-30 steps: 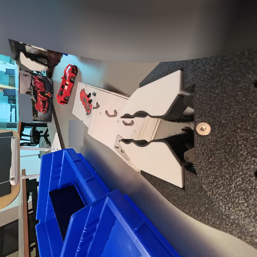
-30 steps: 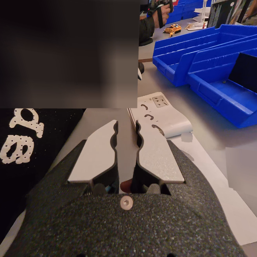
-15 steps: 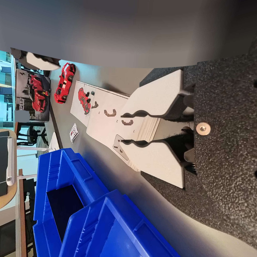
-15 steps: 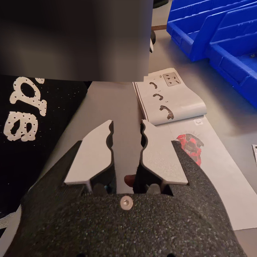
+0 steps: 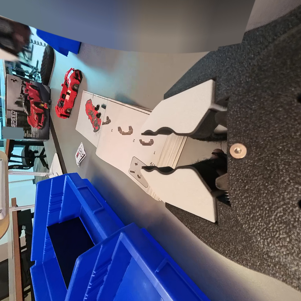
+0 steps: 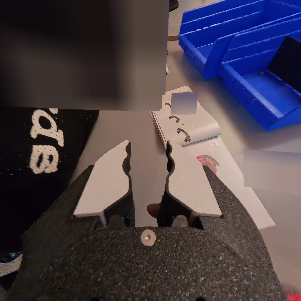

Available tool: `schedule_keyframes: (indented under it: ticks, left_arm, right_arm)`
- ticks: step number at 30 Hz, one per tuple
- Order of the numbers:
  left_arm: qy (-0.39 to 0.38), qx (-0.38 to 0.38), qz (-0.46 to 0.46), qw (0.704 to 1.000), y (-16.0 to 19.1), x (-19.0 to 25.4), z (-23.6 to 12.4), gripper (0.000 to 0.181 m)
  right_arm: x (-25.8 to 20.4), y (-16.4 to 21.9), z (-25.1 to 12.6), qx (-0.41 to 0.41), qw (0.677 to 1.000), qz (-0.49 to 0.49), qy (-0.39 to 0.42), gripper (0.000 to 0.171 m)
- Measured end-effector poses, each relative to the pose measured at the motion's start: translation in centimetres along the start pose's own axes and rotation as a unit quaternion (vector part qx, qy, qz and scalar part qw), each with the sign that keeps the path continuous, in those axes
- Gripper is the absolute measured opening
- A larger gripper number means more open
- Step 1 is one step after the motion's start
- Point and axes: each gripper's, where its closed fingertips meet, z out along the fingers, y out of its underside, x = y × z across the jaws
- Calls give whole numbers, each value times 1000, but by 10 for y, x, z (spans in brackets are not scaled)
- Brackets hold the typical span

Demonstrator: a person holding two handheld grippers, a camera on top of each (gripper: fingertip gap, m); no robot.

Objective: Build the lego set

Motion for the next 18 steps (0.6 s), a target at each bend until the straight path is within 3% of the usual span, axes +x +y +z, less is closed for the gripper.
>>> schedule_keyframes:
  ticks: [4,8,13,18]
  left_arm:
    - [-1,4,-2,1000,-1,0,0,36]
    - [-4,21,-13,1000,-5,-3,-5,35]
    - [6,29,-24,999,-6,-3,-6,35]
    - [17,36,-24,999,-8,0,-7,34]
  right_arm:
    - [-13,-33,-65,-10,994,2,107,40]
    - [-51,-28,-153,-35,980,1,196,46]
    - [-90,34,-242,-91,941,35,323,44]
    - [-118,109,-274,-144,922,89,348,41]
